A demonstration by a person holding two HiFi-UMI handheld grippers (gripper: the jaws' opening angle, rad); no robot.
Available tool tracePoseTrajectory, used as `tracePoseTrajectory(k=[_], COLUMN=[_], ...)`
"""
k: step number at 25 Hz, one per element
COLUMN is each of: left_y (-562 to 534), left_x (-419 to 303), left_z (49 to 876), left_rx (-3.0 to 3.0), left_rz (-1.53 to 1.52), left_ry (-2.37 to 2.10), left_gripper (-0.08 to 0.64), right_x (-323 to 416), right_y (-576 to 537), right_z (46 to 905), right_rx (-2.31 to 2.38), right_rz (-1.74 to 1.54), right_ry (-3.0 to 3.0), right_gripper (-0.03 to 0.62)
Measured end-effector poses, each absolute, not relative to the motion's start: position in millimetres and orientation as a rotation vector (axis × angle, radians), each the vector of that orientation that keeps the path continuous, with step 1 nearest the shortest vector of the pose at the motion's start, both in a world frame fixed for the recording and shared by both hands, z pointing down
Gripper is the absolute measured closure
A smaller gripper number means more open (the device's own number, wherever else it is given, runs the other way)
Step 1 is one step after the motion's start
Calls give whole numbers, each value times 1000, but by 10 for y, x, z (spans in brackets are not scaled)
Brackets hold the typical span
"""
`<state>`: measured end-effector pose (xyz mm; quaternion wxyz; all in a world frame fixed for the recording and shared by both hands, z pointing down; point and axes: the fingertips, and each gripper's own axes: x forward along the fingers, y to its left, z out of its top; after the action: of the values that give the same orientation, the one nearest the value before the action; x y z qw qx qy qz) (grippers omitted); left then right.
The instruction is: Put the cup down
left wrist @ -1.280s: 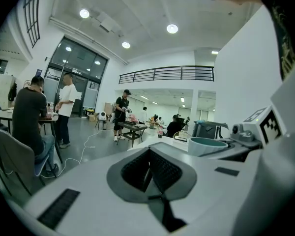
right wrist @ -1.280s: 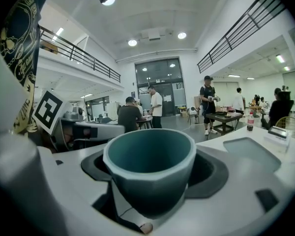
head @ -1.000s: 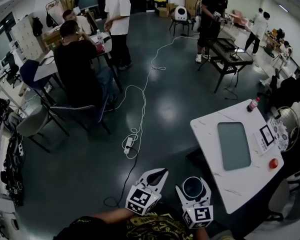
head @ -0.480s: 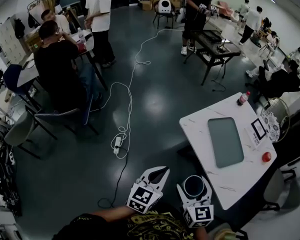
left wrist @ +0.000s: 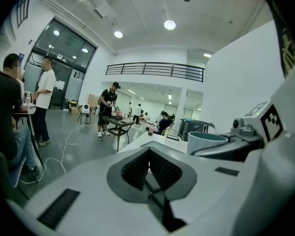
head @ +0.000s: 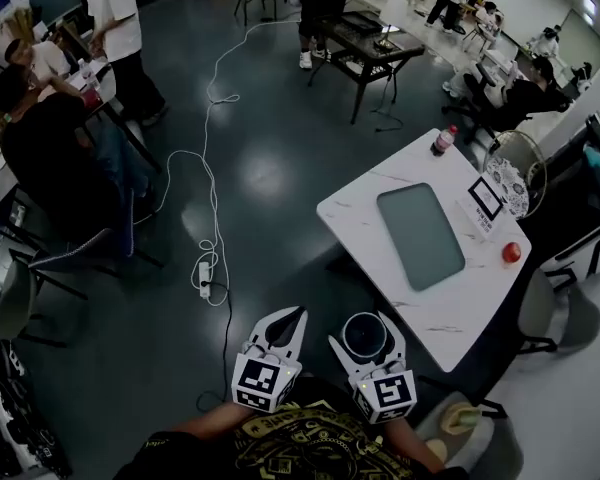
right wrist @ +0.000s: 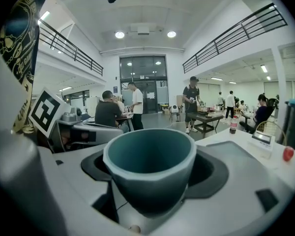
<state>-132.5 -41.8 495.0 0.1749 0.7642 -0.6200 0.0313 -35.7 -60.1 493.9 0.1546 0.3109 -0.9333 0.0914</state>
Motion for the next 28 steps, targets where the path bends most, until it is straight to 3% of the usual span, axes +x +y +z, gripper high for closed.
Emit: tracePoseTrajectory(k=[18,28], left_y=[-613,-1029], left_x=[-1710,-1448], left_z=[4991,4887], left_rx=[2186,2196], left_rz=[8,14], left_ry=[-1729,-1772], left_gripper=[551,551], right_x=[-751,-587], right_y=[-817,-1268], right_z=[4910,4829], right_rx=[919,885], right_rz=[198,184], right_ry=[-2666,-2688], right_gripper=[207,207])
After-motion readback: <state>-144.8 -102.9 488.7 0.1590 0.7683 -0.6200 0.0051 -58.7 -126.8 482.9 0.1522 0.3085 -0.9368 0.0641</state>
